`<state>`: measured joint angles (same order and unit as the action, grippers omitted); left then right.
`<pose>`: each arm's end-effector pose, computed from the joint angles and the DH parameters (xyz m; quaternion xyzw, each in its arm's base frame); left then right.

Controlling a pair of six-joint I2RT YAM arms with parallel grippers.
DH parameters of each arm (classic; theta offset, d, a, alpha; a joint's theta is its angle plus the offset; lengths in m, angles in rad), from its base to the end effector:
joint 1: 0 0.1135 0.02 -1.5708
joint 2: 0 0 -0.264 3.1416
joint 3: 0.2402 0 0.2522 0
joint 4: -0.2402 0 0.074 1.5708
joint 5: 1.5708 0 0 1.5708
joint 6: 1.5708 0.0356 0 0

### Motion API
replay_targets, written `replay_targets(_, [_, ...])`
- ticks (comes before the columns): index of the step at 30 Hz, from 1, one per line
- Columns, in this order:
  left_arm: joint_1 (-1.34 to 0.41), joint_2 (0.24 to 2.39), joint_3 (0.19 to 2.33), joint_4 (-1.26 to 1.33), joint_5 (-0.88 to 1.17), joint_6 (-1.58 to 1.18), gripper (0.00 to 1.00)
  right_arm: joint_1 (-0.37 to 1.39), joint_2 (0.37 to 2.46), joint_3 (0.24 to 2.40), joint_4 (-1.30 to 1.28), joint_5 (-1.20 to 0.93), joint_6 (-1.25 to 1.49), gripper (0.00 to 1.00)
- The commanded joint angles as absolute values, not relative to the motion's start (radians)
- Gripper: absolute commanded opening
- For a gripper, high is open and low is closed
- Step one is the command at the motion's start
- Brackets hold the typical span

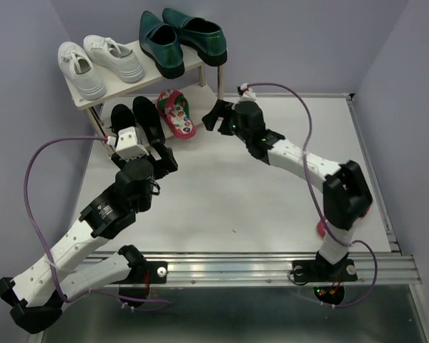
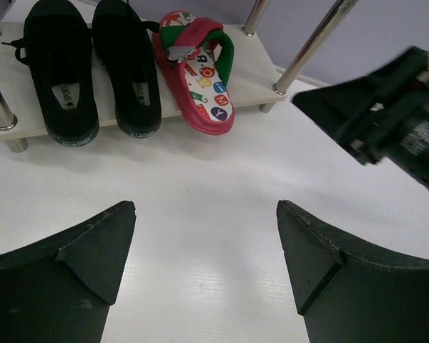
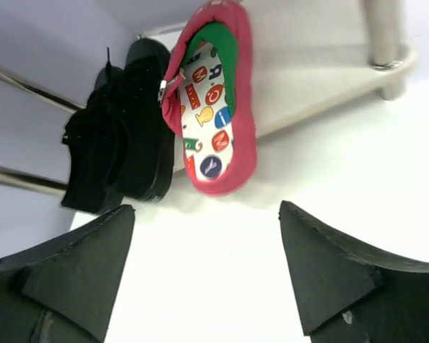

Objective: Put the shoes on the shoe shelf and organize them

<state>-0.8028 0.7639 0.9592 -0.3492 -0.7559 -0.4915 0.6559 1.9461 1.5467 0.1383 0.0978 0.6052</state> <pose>0.1264 -0.0958 0.3872 -0.1278 0.7345 -0.1410 0.6514 0.3758 0.2848 0.2909 0.0097 0.7927 0.3273 0.5142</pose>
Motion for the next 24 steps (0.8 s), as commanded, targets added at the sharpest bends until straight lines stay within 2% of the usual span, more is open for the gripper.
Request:
replay_targets(1, [-0.796,0.732,0.942,-0.322,-0.753,-0.494,0.91,0.661,1.653,1.296,0.138,0.293,0.604,0.90])
replay_targets(2, [-0.796,0.730,0.940,-0.321,-0.747,-0.491,0.91,0.661,1.600,1.252,0.103,0.348,0.606,0.91])
replay_targets(4, [-0.796,0.730,0.933,-0.316,-0.709,-0.486,0.91,0.640,1.463,1.156,-0.153,0.501,0.670,0.92])
replay_targets(7, [-0.796,0.747,0.933,-0.316,-0.683,-0.479,0.91,0.605,1.321,1.089,-0.409,0.677,0.794,0.94])
replay_targets(11, [-0.796,0.758,0.936,-0.316,-0.666,-0.469,0.91,0.548,1.211,0.987,-0.812,0.753,1.035,0.96])
replay_targets(16, [-0.796,0.756,0.940,-0.308,-0.669,-0.449,0.91,0.506,1.071,0.858,-0.971,0.773,1.261,0.96])
replay_targets(20, [-0.796,0.765,0.946,-0.311,-0.669,-0.439,0.91,0.473,1.028,0.802,-1.093,0.788,1.406,1.00])
replay_targets(24, [-0.796,0.764,0.930,-0.295,-0.660,-0.439,0.91,0.424,0.991,0.732,-1.117,0.818,1.447,1.00])
